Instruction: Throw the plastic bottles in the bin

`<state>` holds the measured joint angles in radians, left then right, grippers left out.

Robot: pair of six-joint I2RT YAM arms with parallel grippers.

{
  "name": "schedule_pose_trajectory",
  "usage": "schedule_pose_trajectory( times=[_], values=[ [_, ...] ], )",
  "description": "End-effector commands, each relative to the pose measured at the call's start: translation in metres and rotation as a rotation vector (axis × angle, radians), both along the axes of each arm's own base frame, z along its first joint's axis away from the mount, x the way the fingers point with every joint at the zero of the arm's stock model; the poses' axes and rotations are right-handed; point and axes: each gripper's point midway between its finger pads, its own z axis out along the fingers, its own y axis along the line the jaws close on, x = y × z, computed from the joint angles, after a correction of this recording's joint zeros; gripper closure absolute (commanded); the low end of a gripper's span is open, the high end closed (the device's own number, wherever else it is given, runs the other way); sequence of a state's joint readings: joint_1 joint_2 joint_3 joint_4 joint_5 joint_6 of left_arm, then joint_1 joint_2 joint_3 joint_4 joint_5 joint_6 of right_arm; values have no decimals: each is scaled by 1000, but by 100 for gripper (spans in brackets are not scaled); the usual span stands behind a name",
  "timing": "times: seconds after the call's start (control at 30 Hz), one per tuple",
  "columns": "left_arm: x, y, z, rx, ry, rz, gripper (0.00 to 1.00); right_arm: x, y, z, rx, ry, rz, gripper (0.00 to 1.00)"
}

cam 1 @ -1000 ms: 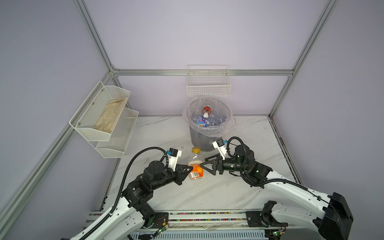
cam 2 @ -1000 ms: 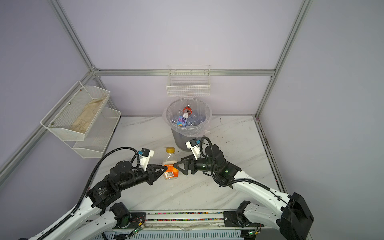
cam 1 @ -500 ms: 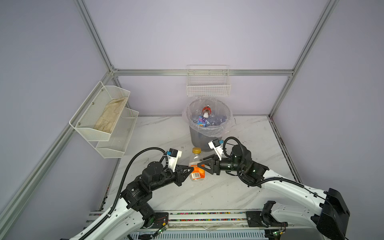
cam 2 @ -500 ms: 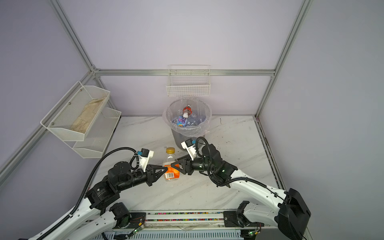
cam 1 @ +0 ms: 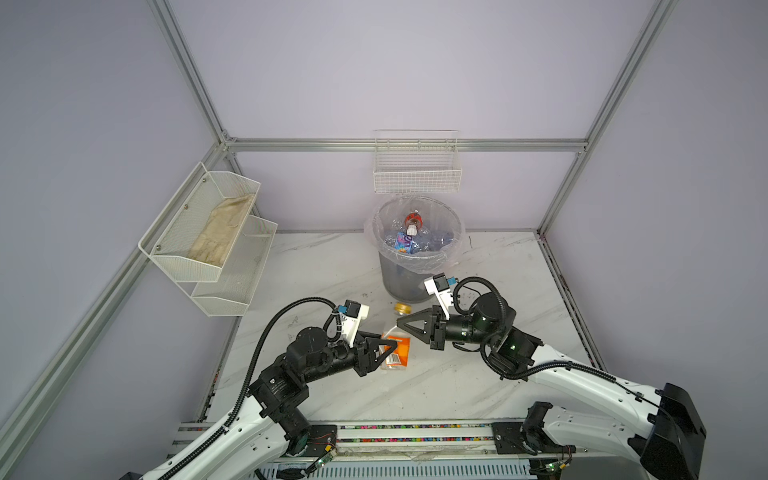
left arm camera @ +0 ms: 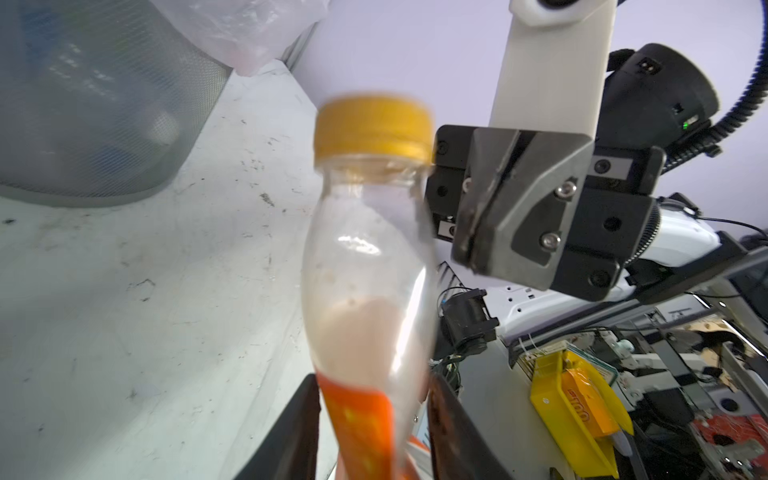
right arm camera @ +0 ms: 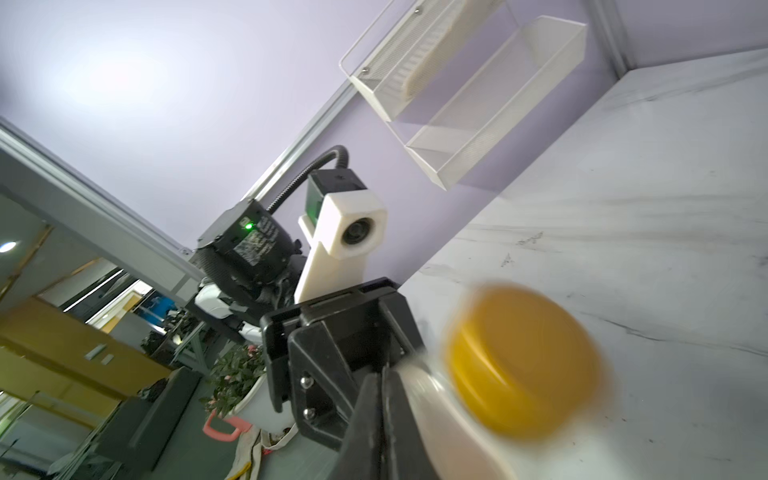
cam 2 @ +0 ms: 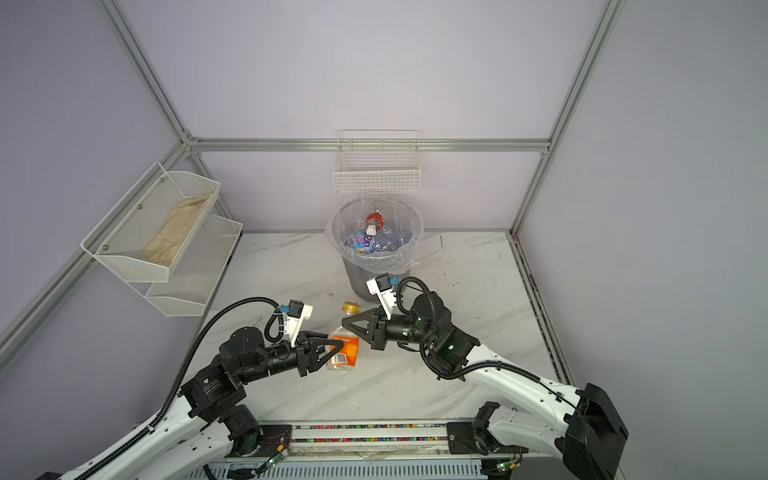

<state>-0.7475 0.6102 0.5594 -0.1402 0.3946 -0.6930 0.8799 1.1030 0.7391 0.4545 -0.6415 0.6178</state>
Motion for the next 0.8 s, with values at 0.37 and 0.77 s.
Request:
schedule_pose_trajectory(
  times=[0.37, 0.77],
  values=[
    [2, 2, -10, 26, 8, 26, 57, 43, -33, -21, -275, -23, -368, 60],
    [-18, -49, -64, 424, -34, -60, 25, 61, -188, -147, -611, 712, -1091, 2]
  ],
)
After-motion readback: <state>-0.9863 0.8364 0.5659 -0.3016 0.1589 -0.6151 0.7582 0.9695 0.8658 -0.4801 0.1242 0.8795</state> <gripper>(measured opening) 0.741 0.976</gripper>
